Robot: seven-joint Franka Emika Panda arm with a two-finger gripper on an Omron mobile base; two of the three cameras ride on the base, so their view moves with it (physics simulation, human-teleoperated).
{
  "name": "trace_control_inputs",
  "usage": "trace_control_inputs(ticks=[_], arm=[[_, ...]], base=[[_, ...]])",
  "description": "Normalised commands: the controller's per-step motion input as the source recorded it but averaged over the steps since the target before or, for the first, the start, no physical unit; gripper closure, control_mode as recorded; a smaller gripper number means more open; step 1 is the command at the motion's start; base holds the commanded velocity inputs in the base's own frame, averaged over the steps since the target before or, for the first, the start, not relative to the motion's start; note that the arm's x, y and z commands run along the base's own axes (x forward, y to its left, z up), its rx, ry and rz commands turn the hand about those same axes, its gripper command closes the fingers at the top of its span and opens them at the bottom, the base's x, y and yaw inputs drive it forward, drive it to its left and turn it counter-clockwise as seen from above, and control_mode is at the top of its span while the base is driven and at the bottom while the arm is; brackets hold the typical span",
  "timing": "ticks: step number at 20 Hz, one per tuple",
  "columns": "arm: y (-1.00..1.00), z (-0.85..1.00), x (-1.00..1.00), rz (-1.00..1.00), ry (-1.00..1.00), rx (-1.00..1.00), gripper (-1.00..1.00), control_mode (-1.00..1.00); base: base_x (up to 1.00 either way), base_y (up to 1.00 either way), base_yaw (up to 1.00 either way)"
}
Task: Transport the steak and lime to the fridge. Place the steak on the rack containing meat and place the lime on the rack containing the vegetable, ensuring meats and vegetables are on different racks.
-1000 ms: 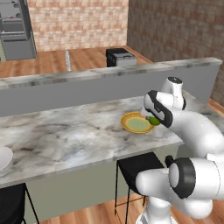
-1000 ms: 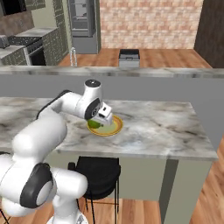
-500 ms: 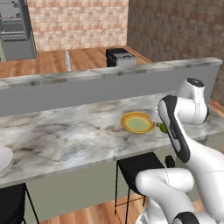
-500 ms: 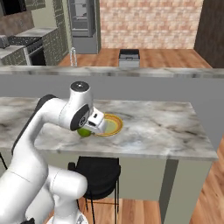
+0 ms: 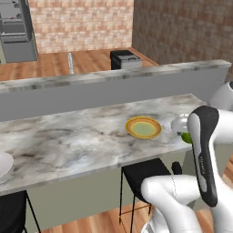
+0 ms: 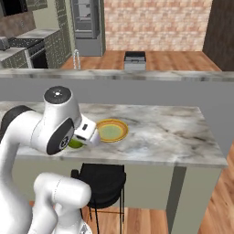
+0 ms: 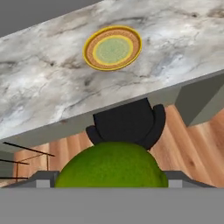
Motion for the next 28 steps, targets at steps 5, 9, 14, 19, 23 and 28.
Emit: trace_control_inputs(ticks=[5,9,14,19,23,28], arm=[[0.01,0.65,-0.61,0.00,-0.17,0.00,1.00,-1.00],[0.08,0.54,-0.34,-0.01,-0.12,0.00,1.00,-1.00],[0.04,0.55,-0.45,-0.04,-0.09,0.00,1.00,-1.00],[0.00,0.34,-0.71,-0.05,-0.05,0.00,1.00,-1.00],[-0.05,0.01,-0.24,-0.01,0.00,0.00,1.00,1.00],[0.00,0.00,0.00,0.00,0.00,0.00,1.00,1.00]], base=[[0.00,0.00,0.00],[0.00,0.00,0.00],[0.00,0.00,0.00],[0.00,0.00,0.00],[-0.63,-0.39,0.00],[-0.50,-0.94,-0.01]])
